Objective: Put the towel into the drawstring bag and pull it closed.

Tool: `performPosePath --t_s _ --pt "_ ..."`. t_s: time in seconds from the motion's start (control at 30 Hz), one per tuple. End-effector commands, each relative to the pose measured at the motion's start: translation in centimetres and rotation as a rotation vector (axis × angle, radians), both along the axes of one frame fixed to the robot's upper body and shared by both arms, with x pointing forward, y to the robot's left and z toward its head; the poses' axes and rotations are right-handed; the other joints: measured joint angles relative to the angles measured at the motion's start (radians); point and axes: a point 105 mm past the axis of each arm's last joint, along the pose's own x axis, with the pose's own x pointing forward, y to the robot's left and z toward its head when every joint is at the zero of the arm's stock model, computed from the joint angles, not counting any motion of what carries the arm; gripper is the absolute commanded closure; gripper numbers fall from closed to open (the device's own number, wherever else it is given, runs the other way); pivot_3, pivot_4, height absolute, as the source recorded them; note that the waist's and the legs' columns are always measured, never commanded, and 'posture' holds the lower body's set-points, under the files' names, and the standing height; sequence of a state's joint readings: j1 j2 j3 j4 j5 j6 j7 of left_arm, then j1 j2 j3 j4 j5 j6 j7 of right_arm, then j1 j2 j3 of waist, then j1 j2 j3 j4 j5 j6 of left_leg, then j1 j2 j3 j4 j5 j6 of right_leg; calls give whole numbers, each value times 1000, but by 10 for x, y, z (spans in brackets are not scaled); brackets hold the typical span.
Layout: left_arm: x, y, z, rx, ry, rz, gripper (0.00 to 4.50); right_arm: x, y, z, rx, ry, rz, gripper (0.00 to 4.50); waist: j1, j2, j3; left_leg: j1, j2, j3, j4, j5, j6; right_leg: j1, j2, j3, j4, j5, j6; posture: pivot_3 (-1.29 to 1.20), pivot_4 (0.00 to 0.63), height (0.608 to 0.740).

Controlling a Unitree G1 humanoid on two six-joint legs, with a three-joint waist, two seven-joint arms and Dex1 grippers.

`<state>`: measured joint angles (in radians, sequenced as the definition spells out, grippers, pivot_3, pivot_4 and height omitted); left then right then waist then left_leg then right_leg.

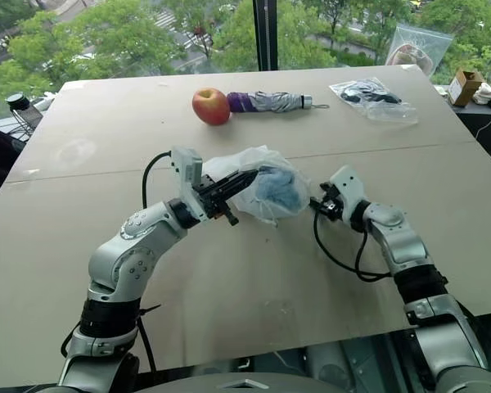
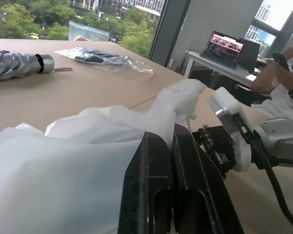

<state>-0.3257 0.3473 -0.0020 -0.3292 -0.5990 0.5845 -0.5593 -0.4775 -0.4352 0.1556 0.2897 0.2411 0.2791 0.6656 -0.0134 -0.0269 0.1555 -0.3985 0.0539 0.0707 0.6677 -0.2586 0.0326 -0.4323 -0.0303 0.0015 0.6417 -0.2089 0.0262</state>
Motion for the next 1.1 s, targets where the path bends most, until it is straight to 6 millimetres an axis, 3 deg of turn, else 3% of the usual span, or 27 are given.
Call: performPosePath --t_s 0.03,0.1,0.2,0.3,0.43,0.57,0.67,0.77,0.83,0.97,1.1 --pt "-4 1 13 1 -58 -2 4500 -11 -15 -22 -6 126 -30 3749 4 0 0 0 0 0 0 0 0 0 0 0 0 0 0 0 150 740" --pt "-4 2 13 1 -57 0 4500 -20 -19 -28 -23 151 -21 4469 7 -1 -1 0 0 0 0 0 0 1 -1 -1 0 0 0 0 150 740" --pt "-3 1 9 2 -47 2 4500 -31 -31 -33 -37 167 -42 4469 13 -1 -1 0 -1 0 0 0 0 1 -1 -2 -1 0 0 0 150 740" --pt "-3 0 7 4 -36 -3 4500 -25 -42 -24 -40 109 -108 4469 21 -1 -1 -1 -1 0 0 0 0 1 -1 -2 -1 0 0 0 150 740" --pt "1 -1 5 2 -12 -3 4500 8 -67 29 -6 -146 -301 4469 27 0 0 -1 -1 1 1 0 0 1 -2 -2 -1 -3 -4 0 150 740" --pt "1 -2 4 27 -33 -26 4500 23 -67 72 26 -314 -353 4469 17 0 0 -1 -3 1 2 0 0 1 -2 2 0 -2 -3 0 150 740" --pt "2 -1 6 58 -69 -34 3647 27 -60 82 39 -342 -345 4500 4 0 0 -1 -3 1 1 0 0 0 -2 2 0 0 1 0 150 740" --pt "7 2 7 75 -86 0 2353 26 -53 79 36 -334 -317 4500 3 0 0 -1 -2 1 -1 0 0 0 -1 0 0 0 2 0 150 740" --pt "0 -1 9 59 -75 -44 1525 26 -51 76 37 -327 -314 4500 2 0 0 -1 -1 1 -1 0 0 0 -1 0 0 0 2 0 150 740" --pt "-22 -9 13 9 -43 -156 1525 24 -49 74 42 -324 -313 4500 1 0 0 -2 -1 0 -2 0 0 -1 -1 1 -1 0 2 0 150 740" --pt "-52 -22 -8 87 50 -299 1525 22 -47 72 54 -318 -310 4500 -2 0 1 -1 -1 0 -1 0 0 -1 -1 4 -1 0 3 0 150 740"
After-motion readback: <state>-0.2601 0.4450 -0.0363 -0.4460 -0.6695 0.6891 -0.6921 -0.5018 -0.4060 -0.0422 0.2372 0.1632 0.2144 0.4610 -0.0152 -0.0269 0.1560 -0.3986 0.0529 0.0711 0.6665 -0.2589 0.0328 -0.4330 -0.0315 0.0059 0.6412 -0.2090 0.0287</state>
